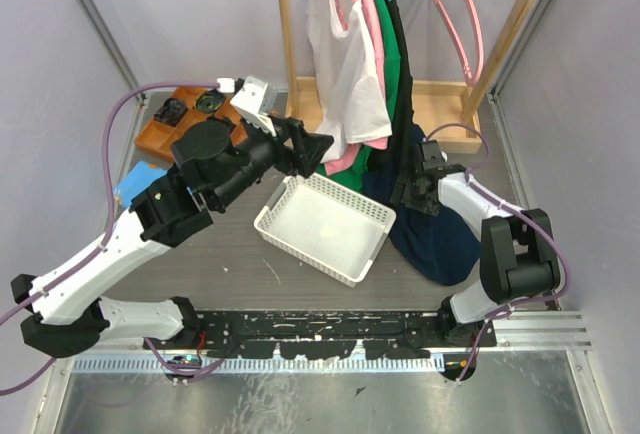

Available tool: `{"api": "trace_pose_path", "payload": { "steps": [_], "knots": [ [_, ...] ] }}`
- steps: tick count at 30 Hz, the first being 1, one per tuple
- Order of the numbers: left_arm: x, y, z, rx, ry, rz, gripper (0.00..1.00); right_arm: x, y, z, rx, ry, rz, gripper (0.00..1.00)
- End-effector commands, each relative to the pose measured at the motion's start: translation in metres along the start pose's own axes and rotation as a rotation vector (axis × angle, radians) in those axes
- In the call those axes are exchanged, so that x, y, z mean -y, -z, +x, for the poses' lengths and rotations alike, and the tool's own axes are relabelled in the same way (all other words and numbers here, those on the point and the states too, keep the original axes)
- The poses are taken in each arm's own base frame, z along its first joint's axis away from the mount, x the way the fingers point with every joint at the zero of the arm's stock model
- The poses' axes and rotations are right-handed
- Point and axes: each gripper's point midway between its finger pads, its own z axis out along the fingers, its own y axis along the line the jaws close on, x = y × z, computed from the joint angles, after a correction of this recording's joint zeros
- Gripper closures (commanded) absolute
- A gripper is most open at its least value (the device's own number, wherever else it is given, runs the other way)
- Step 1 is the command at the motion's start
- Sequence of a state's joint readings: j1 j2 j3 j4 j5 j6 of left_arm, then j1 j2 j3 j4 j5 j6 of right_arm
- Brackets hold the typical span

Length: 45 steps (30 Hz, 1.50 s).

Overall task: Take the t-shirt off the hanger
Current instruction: Pick up the T-shirt from the center of the board, then place the T-shirt in the bin.

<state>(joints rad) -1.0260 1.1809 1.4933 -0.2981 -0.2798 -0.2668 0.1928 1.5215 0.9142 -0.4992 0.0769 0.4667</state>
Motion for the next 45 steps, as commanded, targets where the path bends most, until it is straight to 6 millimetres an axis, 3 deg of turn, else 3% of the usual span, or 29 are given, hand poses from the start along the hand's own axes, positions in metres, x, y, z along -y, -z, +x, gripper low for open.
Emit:
{"api": "trace_pose_path", "payload": {
  "steps": [1, 6, 7, 11, 16, 19, 33, 39, 45],
  "knots": [
    [-0.003, 0.01, -0.01, 0.031, 0.014, -0.011, 0.26, -0.007, 0.002, -0.03, 0.099, -0.014, 0.007, 0.39],
    [-0.001, 0.01, -0.012, 0.033, 0.015, -0.005, 0.26, -0.002, 0.005, -0.033, 0.119, -0.025, 0.031, 0.97],
    [-0.001, 0.01, -0.012, 0.033, 0.015, -0.005, 0.27, -0.002, 0.007, -0.034, 0.125, -0.028, 0.031, 0.99],
    [0.0, 0.008, -0.011, 0.033, 0.016, 0.001, 0.26, -0.004, 0.037, -0.051, 0.205, -0.043, 0.012, 0.99],
    [0.001, 0.008, -0.011, 0.036, 0.006, 0.01, 0.27, -0.007, 0.123, -0.078, 0.381, -0.071, -0.065, 0.99],
    [0.002, 0.007, -0.009, 0.031, -0.002, 0.017, 0.27, -0.008, 0.186, -0.088, 0.495, -0.089, -0.133, 0.99],
    [0.01, 0.004, -0.004, 0.024, -0.019, 0.062, 0.26, -0.02, 0.398, -0.087, 0.935, 0.089, -0.492, 0.99],
    [0.006, 0.01, -0.008, 0.024, -0.031, 0.046, 0.26, -0.046, 0.443, -0.078, 0.944, 0.164, -0.671, 0.99],
    [-0.004, 0.023, -0.007, 0.026, -0.008, 0.009, 0.26, -0.07, 0.481, -0.083, 0.991, 0.216, -0.822, 0.99]
  ]
}}
